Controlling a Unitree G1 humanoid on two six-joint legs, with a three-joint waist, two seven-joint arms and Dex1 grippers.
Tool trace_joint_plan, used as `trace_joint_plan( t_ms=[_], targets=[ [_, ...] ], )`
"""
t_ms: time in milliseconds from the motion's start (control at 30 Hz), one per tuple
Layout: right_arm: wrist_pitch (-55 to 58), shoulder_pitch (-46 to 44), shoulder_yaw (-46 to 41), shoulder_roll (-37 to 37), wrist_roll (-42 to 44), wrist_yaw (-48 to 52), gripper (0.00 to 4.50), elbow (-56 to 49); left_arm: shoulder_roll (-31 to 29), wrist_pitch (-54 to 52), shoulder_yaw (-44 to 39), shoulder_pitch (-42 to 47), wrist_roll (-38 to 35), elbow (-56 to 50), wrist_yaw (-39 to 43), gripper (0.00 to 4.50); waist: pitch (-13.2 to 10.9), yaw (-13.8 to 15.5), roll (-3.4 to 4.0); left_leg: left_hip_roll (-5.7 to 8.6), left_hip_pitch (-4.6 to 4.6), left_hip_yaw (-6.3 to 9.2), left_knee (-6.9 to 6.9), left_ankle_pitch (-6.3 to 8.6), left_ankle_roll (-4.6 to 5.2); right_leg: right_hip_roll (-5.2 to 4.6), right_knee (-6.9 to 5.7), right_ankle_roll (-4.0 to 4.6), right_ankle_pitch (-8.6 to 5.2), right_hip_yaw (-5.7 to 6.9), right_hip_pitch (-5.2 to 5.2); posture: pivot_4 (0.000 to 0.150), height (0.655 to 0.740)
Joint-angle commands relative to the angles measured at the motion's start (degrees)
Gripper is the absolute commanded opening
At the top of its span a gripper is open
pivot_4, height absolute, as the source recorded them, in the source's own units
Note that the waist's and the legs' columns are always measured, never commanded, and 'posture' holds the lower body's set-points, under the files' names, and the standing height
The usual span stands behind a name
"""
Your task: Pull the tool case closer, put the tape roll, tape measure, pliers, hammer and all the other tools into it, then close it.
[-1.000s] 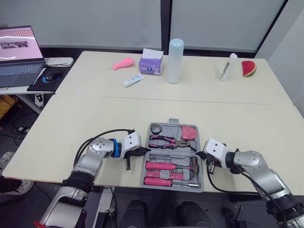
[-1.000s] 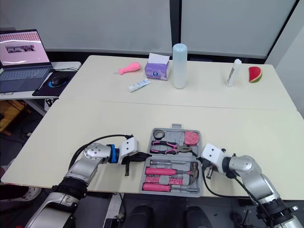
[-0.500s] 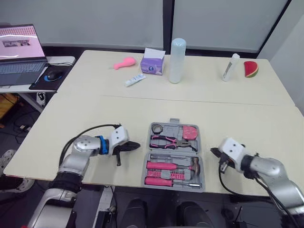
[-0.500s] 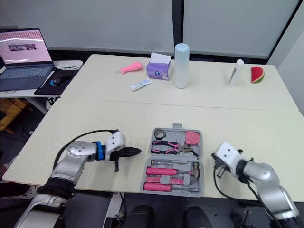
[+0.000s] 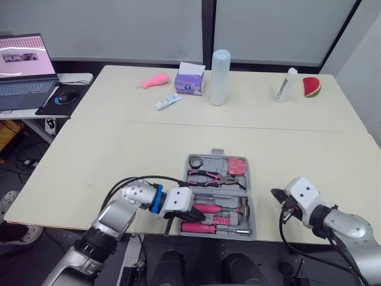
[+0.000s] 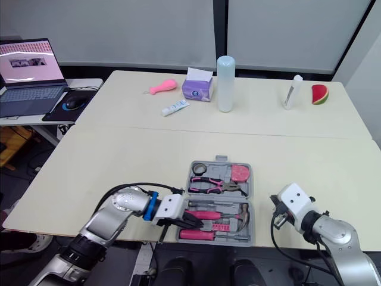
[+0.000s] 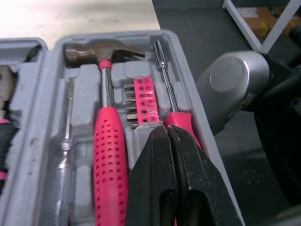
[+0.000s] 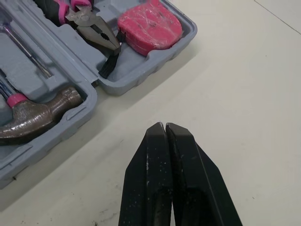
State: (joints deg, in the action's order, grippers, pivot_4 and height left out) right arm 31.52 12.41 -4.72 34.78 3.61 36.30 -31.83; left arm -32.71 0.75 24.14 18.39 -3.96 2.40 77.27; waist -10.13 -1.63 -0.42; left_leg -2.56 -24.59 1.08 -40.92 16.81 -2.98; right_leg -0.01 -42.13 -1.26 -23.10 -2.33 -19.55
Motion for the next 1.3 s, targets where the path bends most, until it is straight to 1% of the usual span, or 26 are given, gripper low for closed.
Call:
trace_joint_plan(
  t_ms=[33, 167, 233, 267, 367, 433, 633, 700, 767, 800, 1200, 1300],
  targets=[
    [1.08, -0.75, 0.03, 0.61, 0.94, -0.18, 0.00, -2.63, 0.96, 2.28, 1.72, 1.21, 2.57, 2.08, -1.50, 0.03, 0.00, 0.00, 0.00, 0.00, 0.00, 0.01, 0.00, 0.00, 0.00, 0.00, 0.00, 0.00, 0.00, 0.00, 0.00, 0.150, 0.6921],
    [4.49, -2.70, 0.25, 0.84, 1.96, -0.37, 0.00, -3.08, 2.41, 4.08, 3.11, 2.02, 5.20, 5.60, -3.49, 0.03, 0.01, 0.00, 0.00, 0.02, 0.00, 0.00, -0.01, 0.00, 0.00, 0.00, 0.00, 0.00, 0.00, 0.01, 0.02, 0.150, 0.6921],
    [10.43, -5.04, -0.63, 0.27, 4.87, -0.08, 0.50, -2.97, 2.59, 4.72, 3.78, 2.35, 6.16, 6.81, -3.92, 0.00, 0.04, 0.01, 0.06, 0.02, 0.01, 0.00, 0.00, 0.00, 0.00, 0.00, 0.01, 0.00, 0.00, 0.00, 0.03, 0.150, 0.6921],
    [12.84, -5.99, -1.07, 0.01, 6.27, 0.00, 0.64, -3.00, 2.63, 4.82, 3.94, 2.42, 6.40, 7.11, -4.00, 0.00, 0.05, 0.01, 0.07, 0.02, 0.02, 0.00, 0.00, 0.00, 0.00, 0.00, 0.01, 0.00, 0.00, 0.00, 0.04, 0.150, 0.6921],
    [21.18, -11.15, -4.43, -2.46, 13.37, 0.02, 1.28, -2.40, 2.55, 5.01, 4.24, 2.54, 6.85, 7.47, -4.11, 0.00, 0.07, 0.02, 0.09, 0.02, 0.11, 0.01, 0.01, 0.00, 0.00, 0.00, 0.02, 0.00, 0.00, 0.00, 0.15, 0.150, 0.6921],
    [25.46, -15.29, -6.35, -4.12, 15.92, -1.46, 1.75, -0.22, 2.46, 4.95, 4.31, 2.59, 6.85, 7.61, -4.01, 0.00, 0.07, -0.02, 0.10, 0.01, 0.25, -0.01, 0.03, 0.00, 0.01, 0.00, 0.05, 0.00, 0.00, -0.01, 0.29, 0.150, 0.6921],
    [32.58, -26.56, -7.41, -7.28, 18.58, -5.65, 3.08, 10.24, 1.99, 4.89, 4.80, 2.57, 6.91, 7.88, -3.62, 0.00, 0.09, 0.03, 0.12, 0.04, 0.29, -0.01, 0.04, 0.03, 0.05, -0.01, 0.05, 0.00, 0.00, -0.02, 0.32, 0.150, 0.6921],
    [33.54, -29.21, -6.98, -8.10, 18.68, -6.81, 3.64, 13.60, 1.97, 4.85, 4.91, 2.60, 6.96, 7.97, -3.61, 0.00, 0.10, 0.02, 0.13, 0.04, 0.29, -0.01, 0.05, 0.03, 0.05, -0.01, 0.04, 0.00, 0.00, -0.02, 0.31, 0.150, 0.6921],
    [34.22, -32.21, -6.94, -9.64, 18.68, -8.44, 4.30, 17.85, 1.95, 4.67, 4.95, 2.55, 7.01, 7.99, -3.73, 0.00, 0.11, 0.01, 0.16, 0.04, 0.29, -0.03, 0.04, 0.03, 0.06, -0.02, 0.04, 0.00, 0.00, -0.03, 0.30, 0.150, 0.6921],
    [34.30, -33.30, -6.71, -10.08, 18.69, -8.78, 4.47, 19.51, 1.95, 4.62, 4.99, 2.53, 7.04, 8.03, -3.77, 0.00, 0.13, 0.01, 0.17, 0.04, 0.29, -0.05, 0.04, 0.03, 0.06, -0.03, 0.04, 0.00, 0.00, -0.04, 0.30, 0.150, 0.6921],
    [35.31, -43.55, -7.02, -16.37, 20.00, -11.24, 4.47, 38.24, 2.08, 5.00, 5.60, 2.50, 7.42, 8.95, -3.78, 0.00, 0.21, -0.02, 0.30, 0.02, 0.29, -0.09, 0.05, 0.04, 0.07, -0.06, 0.02, 0.00, 0.00, -0.06, 0.25, 0.150, 0.6921],
    [34.70, -46.41, -6.83, -17.23, 20.49, -10.57, 4.47, 44.87, 1.97, 5.55, 5.91, 2.62, 7.75, 9.86, -3.68, 0.00, 0.22, -0.04, 0.32, 0.03, 0.29, -0.09, 0.05, 0.04, 0.07, -0.07, 0.02, 0.00, 0.00, -0.06, 0.24, 0.150, 0.6921]
  ],
)
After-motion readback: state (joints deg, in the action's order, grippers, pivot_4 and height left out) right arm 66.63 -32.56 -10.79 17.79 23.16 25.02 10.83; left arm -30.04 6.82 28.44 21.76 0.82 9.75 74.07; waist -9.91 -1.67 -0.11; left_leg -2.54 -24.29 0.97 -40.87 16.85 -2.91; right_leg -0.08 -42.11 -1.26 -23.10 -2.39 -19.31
